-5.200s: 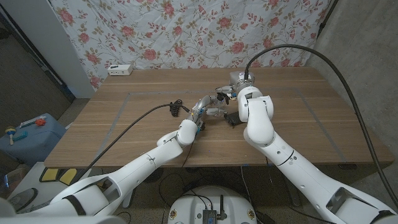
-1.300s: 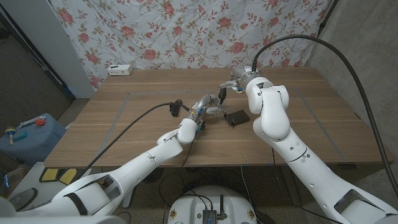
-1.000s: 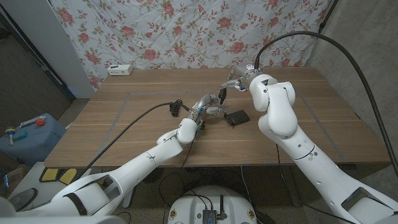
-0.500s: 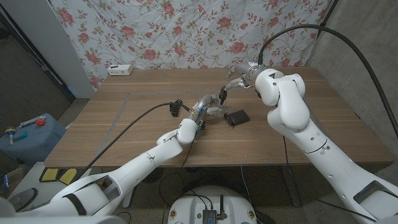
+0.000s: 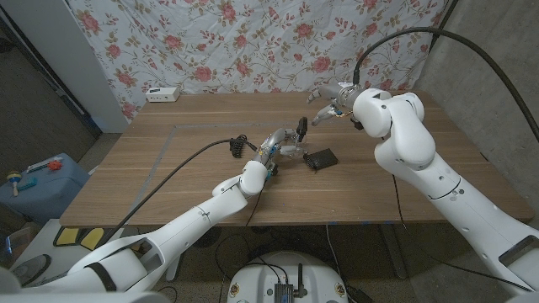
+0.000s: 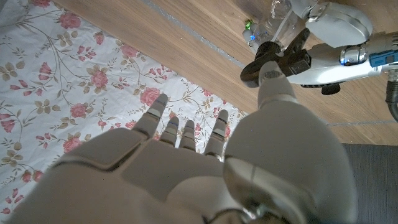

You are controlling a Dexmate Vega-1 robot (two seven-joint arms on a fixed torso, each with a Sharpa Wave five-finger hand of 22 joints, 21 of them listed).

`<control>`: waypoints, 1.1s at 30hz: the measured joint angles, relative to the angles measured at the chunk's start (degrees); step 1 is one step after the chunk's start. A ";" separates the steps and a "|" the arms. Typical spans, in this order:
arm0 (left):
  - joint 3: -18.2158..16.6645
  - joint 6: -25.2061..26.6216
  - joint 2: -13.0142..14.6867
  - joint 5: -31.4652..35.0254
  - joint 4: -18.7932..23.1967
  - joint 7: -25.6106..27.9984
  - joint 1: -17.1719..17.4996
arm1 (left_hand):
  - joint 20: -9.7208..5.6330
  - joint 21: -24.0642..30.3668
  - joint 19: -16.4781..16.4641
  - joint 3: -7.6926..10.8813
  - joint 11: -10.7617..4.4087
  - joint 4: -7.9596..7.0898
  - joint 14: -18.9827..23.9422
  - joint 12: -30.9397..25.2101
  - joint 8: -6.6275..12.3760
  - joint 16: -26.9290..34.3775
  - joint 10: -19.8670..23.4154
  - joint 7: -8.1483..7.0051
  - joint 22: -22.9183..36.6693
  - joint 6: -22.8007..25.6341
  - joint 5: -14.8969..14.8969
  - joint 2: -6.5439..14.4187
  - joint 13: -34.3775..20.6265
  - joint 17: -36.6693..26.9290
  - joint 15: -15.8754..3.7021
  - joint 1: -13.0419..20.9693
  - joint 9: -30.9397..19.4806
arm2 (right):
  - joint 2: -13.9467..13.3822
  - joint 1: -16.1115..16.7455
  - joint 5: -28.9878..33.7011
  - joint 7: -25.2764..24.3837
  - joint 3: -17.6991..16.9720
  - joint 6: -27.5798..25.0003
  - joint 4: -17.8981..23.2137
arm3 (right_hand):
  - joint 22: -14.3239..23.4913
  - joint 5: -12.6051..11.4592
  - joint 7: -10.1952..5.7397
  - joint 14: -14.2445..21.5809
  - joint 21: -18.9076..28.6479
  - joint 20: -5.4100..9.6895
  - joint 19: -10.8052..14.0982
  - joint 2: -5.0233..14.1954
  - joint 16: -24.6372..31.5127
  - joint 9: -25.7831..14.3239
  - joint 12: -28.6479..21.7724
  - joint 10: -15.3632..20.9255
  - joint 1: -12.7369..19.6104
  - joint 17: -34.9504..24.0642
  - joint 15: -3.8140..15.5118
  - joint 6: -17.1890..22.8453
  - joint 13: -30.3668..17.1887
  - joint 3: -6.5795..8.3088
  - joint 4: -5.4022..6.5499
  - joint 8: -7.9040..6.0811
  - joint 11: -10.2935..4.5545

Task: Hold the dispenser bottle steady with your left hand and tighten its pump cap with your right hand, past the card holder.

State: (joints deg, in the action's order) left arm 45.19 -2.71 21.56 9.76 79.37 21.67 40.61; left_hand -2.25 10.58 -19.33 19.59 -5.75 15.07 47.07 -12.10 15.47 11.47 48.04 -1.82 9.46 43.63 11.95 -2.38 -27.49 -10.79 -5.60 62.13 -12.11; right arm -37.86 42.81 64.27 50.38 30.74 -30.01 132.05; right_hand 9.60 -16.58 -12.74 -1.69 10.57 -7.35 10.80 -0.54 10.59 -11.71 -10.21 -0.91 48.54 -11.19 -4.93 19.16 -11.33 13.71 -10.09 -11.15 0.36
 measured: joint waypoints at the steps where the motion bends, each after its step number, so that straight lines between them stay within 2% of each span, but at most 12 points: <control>1: 0.00 0.01 -0.01 0.01 0.00 0.01 0.00 | 0.00 0.00 0.00 0.00 0.00 0.00 0.00 0.00 0.00 0.00 0.00 0.00 0.00 0.00 0.00 0.00 0.00 0.00 0.00 0.00 0.00 | -0.40 -0.25 -0.62 -0.03 0.15 0.12 0.00 | 0.00 -0.18 -0.05 -0.44 0.00 -0.08 -0.08 -0.05 0.00 0.00 0.00 -0.46 0.51 0.00 -0.01 -0.08 0.00 0.14 -0.06 0.00 -0.04; 13: 0.10 0.02 -0.23 0.02 -0.58 0.01 -0.45 | 0.00 0.00 0.00 0.00 0.02 0.00 -0.09 0.01 -0.11 0.00 -0.03 0.00 0.00 0.00 0.00 0.00 -0.30 0.00 0.08 0.00 0.00 | -3.58 -2.97 -5.73 -0.71 2.05 1.14 -0.53 | 0.01 -1.02 -0.04 -2.45 0.00 0.14 -1.09 -0.50 0.00 0.27 0.00 -4.87 3.54 -0.01 -0.39 -1.48 0.00 0.69 0.21 0.00 -0.11; 21: 0.16 0.00 -0.30 0.05 -0.76 -0.07 -0.62 | -0.22 0.00 0.21 0.00 0.10 0.00 -0.10 0.01 -0.09 0.00 -0.12 0.00 0.00 0.00 0.00 0.00 -0.30 0.00 0.08 0.00 0.00 | -5.20 -4.81 -7.89 -1.54 3.80 1.97 -1.13 | 0.01 -1.12 -0.04 -2.96 0.00 0.14 -1.09 -0.40 0.00 0.26 0.00 -5.46 4.48 -0.01 -0.49 -1.47 0.00 0.69 0.21 0.00 0.05; 32: 0.21 -0.01 -0.32 0.08 -0.79 -0.12 -0.74 | -0.21 0.00 0.21 0.00 0.07 0.00 -0.10 0.04 0.02 0.00 -0.27 0.00 0.00 0.00 0.00 0.00 -0.29 0.00 0.09 0.00 0.00 | -5.84 -6.44 -9.78 -1.91 5.24 2.46 -2.03 | 0.01 -1.12 -0.04 -3.26 0.00 0.45 -1.39 -0.64 0.00 0.26 0.00 -6.07 4.72 -0.01 -0.80 -1.47 0.00 0.69 0.21 0.00 0.67; 33: 0.22 -0.05 -0.32 0.10 -0.79 -0.16 -0.75 | -0.21 0.00 0.21 0.00 0.00 0.00 -0.10 0.04 0.02 -0.01 -0.20 0.00 0.00 0.00 0.00 0.00 -0.29 0.01 0.09 0.00 0.00 | -6.08 -7.32 -9.80 -1.92 6.12 2.46 -2.58 | 0.01 -1.18 -0.04 -3.26 0.00 0.45 -1.39 -0.64 0.00 0.26 0.00 -6.07 4.72 -0.01 -0.80 -1.47 0.01 0.87 0.39 0.00 0.68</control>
State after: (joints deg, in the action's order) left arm 45.40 -2.76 21.24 9.86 78.57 21.51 39.86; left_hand -2.47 10.59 -19.11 19.59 -5.74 15.06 46.97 -12.05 15.49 11.46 47.84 -1.82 9.46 43.63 11.95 -2.38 -27.79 -10.78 -5.52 62.13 -12.11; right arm -43.93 35.50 54.47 48.46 36.86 -27.54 129.48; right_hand 9.61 -17.76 -12.79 -4.95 10.57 -6.89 9.42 -1.19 10.60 -11.45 -10.21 -6.99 53.25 -11.20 -5.73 17.69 -11.32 14.58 -9.70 -11.16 1.03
